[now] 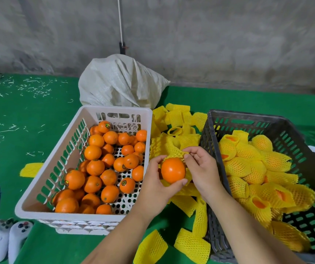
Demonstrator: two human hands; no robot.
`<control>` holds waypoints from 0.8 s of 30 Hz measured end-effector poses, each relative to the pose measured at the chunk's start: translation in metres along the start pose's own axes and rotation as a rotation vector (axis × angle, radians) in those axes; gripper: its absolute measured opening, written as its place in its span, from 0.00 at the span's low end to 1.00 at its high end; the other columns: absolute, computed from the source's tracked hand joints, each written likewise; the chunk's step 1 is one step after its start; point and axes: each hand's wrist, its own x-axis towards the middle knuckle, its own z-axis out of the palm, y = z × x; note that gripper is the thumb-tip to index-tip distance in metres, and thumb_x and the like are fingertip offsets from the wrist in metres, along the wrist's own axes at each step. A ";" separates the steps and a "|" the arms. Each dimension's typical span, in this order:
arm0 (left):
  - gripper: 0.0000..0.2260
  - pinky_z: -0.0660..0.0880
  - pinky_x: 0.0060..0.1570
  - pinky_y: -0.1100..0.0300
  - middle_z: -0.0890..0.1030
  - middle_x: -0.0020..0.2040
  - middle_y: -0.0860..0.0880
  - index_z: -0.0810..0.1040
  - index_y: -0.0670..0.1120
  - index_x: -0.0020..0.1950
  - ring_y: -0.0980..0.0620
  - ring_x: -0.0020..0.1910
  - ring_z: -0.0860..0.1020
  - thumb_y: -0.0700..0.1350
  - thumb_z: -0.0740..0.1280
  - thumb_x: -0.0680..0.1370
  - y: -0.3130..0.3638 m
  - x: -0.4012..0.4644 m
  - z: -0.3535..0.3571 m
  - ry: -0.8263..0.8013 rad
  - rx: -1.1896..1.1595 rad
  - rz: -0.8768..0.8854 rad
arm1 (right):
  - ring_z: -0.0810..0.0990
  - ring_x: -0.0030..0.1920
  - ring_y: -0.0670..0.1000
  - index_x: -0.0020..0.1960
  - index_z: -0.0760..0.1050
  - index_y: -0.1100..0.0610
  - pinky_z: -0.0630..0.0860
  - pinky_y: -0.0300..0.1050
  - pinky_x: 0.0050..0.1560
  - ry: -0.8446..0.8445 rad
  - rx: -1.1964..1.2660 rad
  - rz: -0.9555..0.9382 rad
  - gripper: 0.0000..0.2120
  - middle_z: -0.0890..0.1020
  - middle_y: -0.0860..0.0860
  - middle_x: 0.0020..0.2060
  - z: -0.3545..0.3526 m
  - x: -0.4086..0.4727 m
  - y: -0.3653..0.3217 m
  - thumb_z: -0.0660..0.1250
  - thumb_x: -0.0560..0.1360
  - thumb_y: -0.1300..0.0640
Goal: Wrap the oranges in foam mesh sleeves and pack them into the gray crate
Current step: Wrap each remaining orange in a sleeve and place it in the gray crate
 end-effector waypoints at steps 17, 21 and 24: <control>0.36 0.71 0.57 0.77 0.54 0.69 0.68 0.52 0.68 0.75 0.77 0.66 0.61 0.62 0.70 0.74 -0.001 0.000 -0.005 -0.063 0.106 0.058 | 0.81 0.57 0.49 0.58 0.82 0.45 0.81 0.50 0.57 -0.170 -0.112 -0.075 0.09 0.81 0.48 0.54 -0.004 -0.009 -0.008 0.68 0.79 0.49; 0.34 0.70 0.58 0.75 0.60 0.67 0.63 0.62 0.61 0.76 0.73 0.66 0.65 0.59 0.75 0.74 -0.004 0.003 -0.005 0.029 0.134 0.075 | 0.80 0.57 0.44 0.58 0.83 0.51 0.80 0.49 0.58 -0.065 -0.307 -0.182 0.08 0.80 0.45 0.52 -0.005 -0.004 -0.001 0.65 0.84 0.55; 0.33 0.68 0.60 0.76 0.63 0.67 0.61 0.65 0.61 0.72 0.68 0.68 0.65 0.63 0.76 0.72 -0.006 0.002 -0.004 0.096 0.200 0.123 | 0.79 0.55 0.43 0.57 0.82 0.55 0.79 0.46 0.56 -0.014 -0.381 -0.263 0.10 0.79 0.45 0.51 -0.003 -0.004 0.001 0.63 0.84 0.55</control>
